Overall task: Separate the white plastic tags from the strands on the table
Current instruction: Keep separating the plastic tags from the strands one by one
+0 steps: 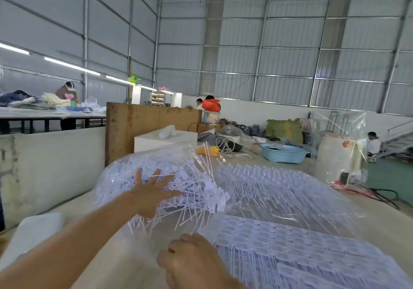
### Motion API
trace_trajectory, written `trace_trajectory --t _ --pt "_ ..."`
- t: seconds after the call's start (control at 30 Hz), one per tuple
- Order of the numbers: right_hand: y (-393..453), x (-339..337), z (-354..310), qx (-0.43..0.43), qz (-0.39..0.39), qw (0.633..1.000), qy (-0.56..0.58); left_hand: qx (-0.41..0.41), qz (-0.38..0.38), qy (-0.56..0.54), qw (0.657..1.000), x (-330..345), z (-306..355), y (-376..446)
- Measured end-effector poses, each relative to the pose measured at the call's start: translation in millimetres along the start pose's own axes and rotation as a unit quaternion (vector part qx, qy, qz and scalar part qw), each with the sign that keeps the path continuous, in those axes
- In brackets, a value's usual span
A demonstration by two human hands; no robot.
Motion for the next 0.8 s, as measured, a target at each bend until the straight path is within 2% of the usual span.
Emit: trace_trajectory --t 0.1,0.17,0.2,0.27,0.3,0.37,0.43,0.53,0.6,0.67,0.7,0.73,0.77,0.8 --pt "1 -2 -3 -0.003 -0.014 0.995 0.104 0.043 -0.058 -0.056 0.996 -17 -7 -23" --pt "5 -1 -1 -0.016 -0.048 0.986 0.162 0.072 -0.037 -0.153 0.985 -24 -10 -37" --pt "6 -1 0 -0.006 -0.070 0.977 0.200 0.077 -0.004 -0.244 0.967 -28 -12 -43" --pt "8 1 4 0.011 -0.061 0.970 0.237 0.065 0.087 -0.425 0.899 -38 -20 -52" --pt "8 2 6 0.023 -0.052 0.967 0.250 0.045 0.136 -0.475 0.868 -42 -27 -55" --pt "10 4 6 0.041 -0.059 0.961 0.266 -0.014 0.227 -0.487 0.843 -47 -43 -58" --pt "12 8 5 0.056 -0.080 0.957 0.274 -0.056 0.291 -0.441 0.847 -51 -57 -60" --pt "13 17 4 0.056 -0.126 0.959 0.247 -0.072 0.305 -0.426 0.849 -54 -73 -63" --pt "12 19 3 0.045 -0.130 0.966 0.219 -0.028 0.283 -0.510 0.812 -56 -73 -69" --pt "11 17 4 0.048 -0.094 0.973 0.207 -0.039 0.365 -0.539 0.758 -57 -79 -75" --pt "10 15 6 0.054 -0.070 0.975 0.203 -0.068 0.422 -0.511 0.746 -57 -85 -78" --pt "8 14 8 0.060 -0.052 0.976 0.201 -0.098 0.455 -0.460 0.756 -55 -91 -80" --pt "7 14 11 0.065 -0.038 0.977 0.201 -0.122 0.441 -0.397 0.795 -51 -96 -81" --pt "5 14 13 0.069 -0.033 0.977 0.200 -0.141 0.369 -0.331 0.857 -44 -99 -79"
Point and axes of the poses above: each hand's wrist, its own y-axis towards the middle knuckle, its own x-axis out of the palm, z = x × y, the point moved 3 cm from there along y, towards the middle knuckle, and after that the axes turned 3 degrees about -y, right-handed, at the moved point
